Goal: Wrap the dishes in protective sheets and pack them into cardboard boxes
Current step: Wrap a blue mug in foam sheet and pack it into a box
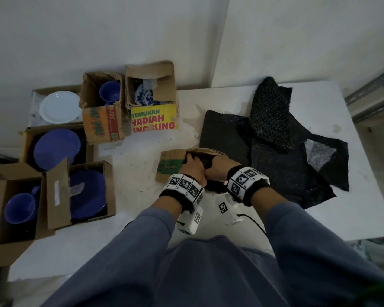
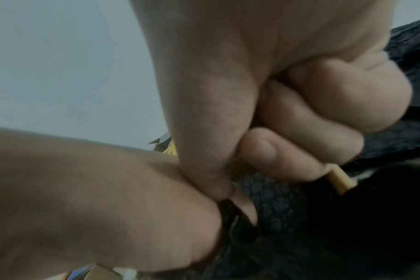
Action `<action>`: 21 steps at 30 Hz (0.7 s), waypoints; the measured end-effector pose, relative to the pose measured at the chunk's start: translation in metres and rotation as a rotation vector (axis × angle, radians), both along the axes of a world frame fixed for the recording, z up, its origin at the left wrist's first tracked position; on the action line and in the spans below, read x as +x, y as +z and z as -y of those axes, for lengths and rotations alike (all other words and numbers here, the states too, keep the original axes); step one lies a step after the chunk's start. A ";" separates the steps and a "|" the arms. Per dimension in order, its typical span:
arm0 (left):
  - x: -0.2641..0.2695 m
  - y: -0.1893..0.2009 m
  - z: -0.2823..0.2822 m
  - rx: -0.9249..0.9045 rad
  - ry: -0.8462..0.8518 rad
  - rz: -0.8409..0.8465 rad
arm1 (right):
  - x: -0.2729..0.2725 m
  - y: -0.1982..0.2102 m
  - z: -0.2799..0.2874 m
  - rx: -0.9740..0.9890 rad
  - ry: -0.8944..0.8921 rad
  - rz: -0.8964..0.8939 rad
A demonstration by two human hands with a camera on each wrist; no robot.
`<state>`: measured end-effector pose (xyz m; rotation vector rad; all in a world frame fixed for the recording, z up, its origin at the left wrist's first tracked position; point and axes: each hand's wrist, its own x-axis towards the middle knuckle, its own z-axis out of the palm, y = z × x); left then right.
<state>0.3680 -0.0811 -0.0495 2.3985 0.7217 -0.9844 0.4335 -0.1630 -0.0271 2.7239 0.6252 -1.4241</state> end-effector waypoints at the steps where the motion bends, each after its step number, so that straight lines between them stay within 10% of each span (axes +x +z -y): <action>1: 0.001 0.000 0.000 -0.002 0.000 -0.008 | 0.002 0.001 0.000 0.005 -0.001 -0.004; 21: -0.004 -0.004 0.003 0.020 0.000 0.040 | -0.028 0.000 0.022 -0.060 -0.002 0.139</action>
